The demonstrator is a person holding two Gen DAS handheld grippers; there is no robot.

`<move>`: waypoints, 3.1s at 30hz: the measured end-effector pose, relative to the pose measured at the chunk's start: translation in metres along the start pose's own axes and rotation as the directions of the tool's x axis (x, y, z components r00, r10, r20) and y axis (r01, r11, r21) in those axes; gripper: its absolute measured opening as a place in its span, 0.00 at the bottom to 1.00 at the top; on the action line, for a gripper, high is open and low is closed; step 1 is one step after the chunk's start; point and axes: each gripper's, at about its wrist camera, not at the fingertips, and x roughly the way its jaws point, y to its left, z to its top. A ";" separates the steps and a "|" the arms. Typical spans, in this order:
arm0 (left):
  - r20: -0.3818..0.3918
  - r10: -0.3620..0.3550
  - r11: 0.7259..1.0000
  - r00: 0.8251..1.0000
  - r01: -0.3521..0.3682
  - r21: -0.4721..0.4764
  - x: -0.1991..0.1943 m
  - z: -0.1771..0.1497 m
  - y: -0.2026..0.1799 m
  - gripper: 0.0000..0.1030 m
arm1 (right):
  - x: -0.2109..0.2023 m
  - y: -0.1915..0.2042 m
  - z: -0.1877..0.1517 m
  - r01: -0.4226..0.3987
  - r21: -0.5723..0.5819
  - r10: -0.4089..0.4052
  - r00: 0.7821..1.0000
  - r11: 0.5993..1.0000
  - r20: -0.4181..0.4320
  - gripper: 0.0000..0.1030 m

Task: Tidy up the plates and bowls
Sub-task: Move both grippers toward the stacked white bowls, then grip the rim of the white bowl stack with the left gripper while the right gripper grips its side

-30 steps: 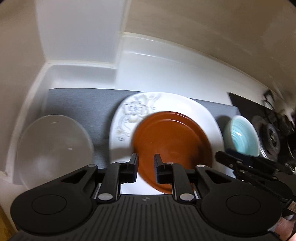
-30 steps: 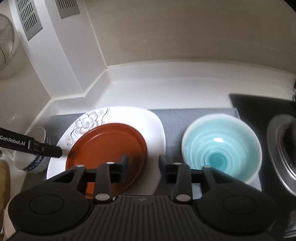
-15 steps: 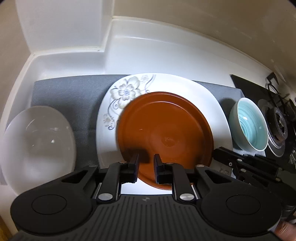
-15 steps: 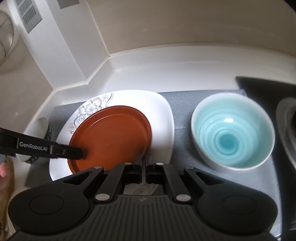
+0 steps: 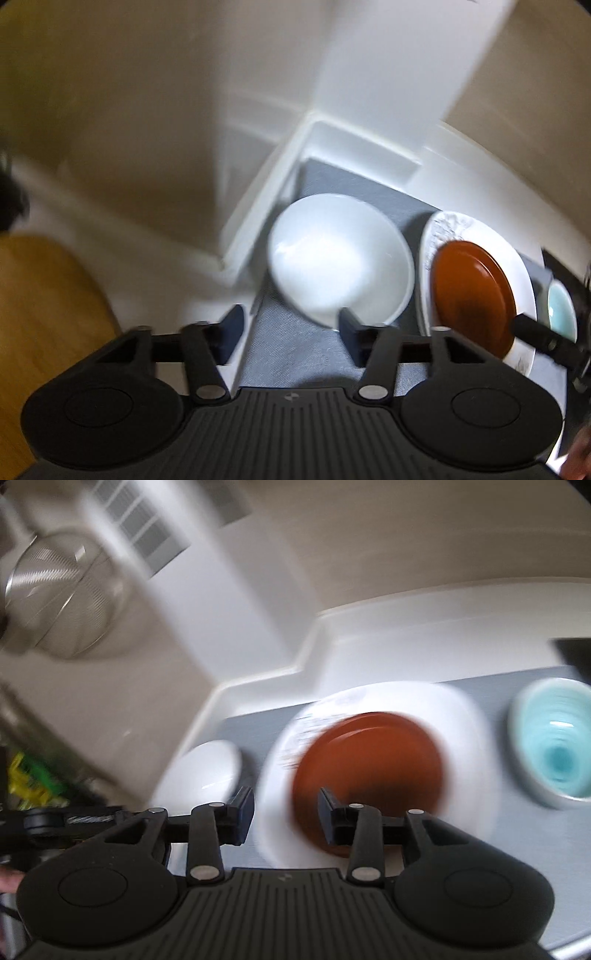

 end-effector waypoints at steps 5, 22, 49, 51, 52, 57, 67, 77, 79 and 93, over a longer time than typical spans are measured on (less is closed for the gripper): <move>-0.018 -0.094 0.993 0.995 0.092 -0.080 0.010 0.005 0.018 0.34 | 0.035 0.034 0.002 -0.068 -0.046 0.064 0.995 0.997 -0.082 0.41; 0.008 -0.189 0.967 0.982 0.188 -0.170 0.020 0.005 0.031 0.16 | 0.103 0.058 0.012 -0.015 -0.074 -0.002 0.975 0.997 -0.222 0.16; -0.019 -0.193 0.969 0.981 0.188 -0.160 0.017 0.007 0.045 0.15 | 0.092 0.054 0.011 0.021 -0.058 -0.038 0.950 0.998 -0.310 0.22; -0.016 -0.190 0.969 0.982 0.185 -0.164 0.018 0.006 0.046 0.07 | 0.094 0.054 0.009 0.003 -0.050 -0.019 0.945 0.999 -0.326 0.20; -0.012 -0.190 0.970 0.982 0.186 -0.153 0.017 0.005 0.044 0.06 | 0.093 0.056 0.009 -0.007 -0.054 -0.011 0.943 0.999 -0.333 0.20; -0.030 -0.203 0.974 0.979 0.198 -0.110 0.006 -0.004 0.041 0.07 | 0.088 0.057 0.004 -0.014 -0.078 -0.016 0.932 0.997 -0.363 0.18; -0.040 -0.224 0.966 0.974 0.217 -0.138 0.009 -0.004 0.048 0.09 | 0.080 0.050 0.016 -0.017 -0.104 -0.023 0.928 0.994 -0.372 0.28; -0.116 -0.236 0.960 0.965 0.213 -0.182 0.041 0.002 0.050 0.10 | 0.094 0.047 0.011 -0.001 -0.057 -0.021 0.923 0.998 -0.385 0.28; -0.114 -0.220 0.966 0.969 0.200 -0.165 0.039 0.000 0.047 0.10 | 0.098 0.045 0.007 -0.006 -0.046 -0.013 0.917 0.999 -0.398 0.25; -0.075 -0.165 0.974 0.983 0.151 -0.167 -0.004 0.004 0.027 0.10 | 0.072 0.052 0.020 -0.058 0.000 0.055 0.943 0.998 -0.329 0.14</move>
